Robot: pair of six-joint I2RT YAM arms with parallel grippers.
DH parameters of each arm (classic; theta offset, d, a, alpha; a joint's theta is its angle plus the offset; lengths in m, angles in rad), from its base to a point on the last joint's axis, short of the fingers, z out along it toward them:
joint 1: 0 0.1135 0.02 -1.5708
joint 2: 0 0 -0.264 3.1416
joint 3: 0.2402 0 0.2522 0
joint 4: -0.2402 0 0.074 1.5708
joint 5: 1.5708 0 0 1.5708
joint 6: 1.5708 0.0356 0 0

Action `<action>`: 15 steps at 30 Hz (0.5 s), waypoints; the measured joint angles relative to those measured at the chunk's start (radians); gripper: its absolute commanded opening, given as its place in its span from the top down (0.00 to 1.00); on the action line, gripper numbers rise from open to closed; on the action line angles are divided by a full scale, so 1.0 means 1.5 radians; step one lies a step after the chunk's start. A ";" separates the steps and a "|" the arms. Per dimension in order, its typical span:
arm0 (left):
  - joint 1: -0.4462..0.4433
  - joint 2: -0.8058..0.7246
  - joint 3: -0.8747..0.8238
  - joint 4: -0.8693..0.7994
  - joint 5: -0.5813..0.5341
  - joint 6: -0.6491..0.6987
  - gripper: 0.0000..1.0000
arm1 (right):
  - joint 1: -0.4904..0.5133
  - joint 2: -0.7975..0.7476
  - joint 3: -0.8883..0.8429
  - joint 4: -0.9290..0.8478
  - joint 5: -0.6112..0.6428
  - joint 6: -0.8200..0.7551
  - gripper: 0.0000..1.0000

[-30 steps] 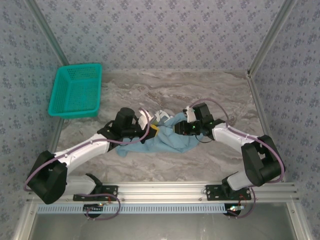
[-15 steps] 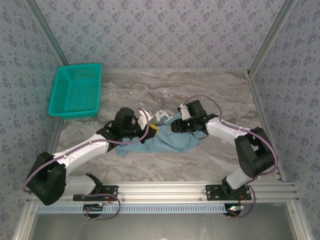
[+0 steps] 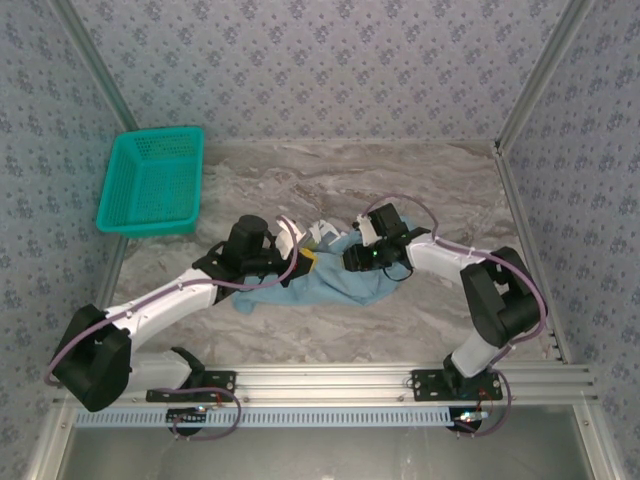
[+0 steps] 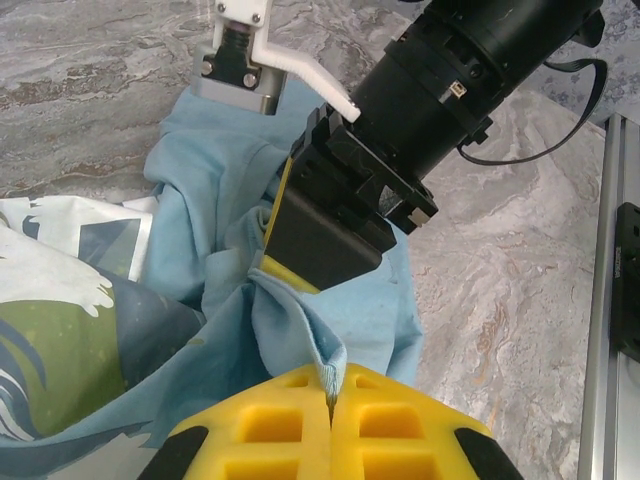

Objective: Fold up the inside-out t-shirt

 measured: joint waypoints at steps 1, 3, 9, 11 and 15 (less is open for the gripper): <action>0.000 0.000 0.000 0.000 -0.001 0.000 1.00 | 0.000 0.001 0.000 0.000 -0.003 -0.001 0.80; 0.000 -0.001 -0.001 -0.001 -0.005 0.000 1.00 | 0.000 -0.001 0.000 0.002 -0.006 -0.002 0.90; 0.000 -0.004 -0.004 -0.004 -0.007 0.000 1.00 | -0.007 -0.051 -0.002 -0.001 -0.010 -0.008 1.00; 0.000 -0.004 -0.004 -0.004 -0.006 0.000 1.00 | -0.017 -0.096 -0.009 -0.005 -0.009 -0.012 1.00; 0.000 -0.004 -0.004 -0.005 0.010 -0.003 1.00 | -0.060 -0.238 -0.049 -0.024 0.009 -0.017 1.00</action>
